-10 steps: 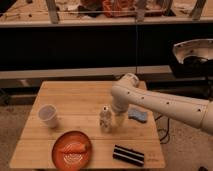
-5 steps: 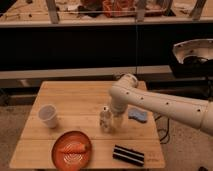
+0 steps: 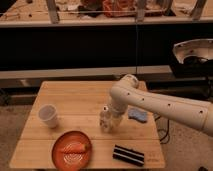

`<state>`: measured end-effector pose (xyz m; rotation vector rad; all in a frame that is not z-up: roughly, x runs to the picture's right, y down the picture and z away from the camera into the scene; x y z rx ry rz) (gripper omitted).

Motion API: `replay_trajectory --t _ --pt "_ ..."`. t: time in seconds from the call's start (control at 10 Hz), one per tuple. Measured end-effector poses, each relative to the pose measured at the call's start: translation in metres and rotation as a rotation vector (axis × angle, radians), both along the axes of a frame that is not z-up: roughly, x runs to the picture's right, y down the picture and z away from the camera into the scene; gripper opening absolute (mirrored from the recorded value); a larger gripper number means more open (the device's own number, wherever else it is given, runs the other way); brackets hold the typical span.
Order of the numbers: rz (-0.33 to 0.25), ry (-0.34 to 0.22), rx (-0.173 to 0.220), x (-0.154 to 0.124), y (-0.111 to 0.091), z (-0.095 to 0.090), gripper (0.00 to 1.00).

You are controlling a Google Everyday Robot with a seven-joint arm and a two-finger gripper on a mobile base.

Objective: Knock the bottle over

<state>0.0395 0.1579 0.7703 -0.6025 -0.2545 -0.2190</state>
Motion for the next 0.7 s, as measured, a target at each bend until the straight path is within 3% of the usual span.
replay_trajectory --t 0.4,0.7 --pt "-0.014 -0.023 0.000 -0.006 -0.005 -0.008 0.08" --pt "-0.047 -0.048 0.004 -0.027 -0.007 -0.017 0.01"
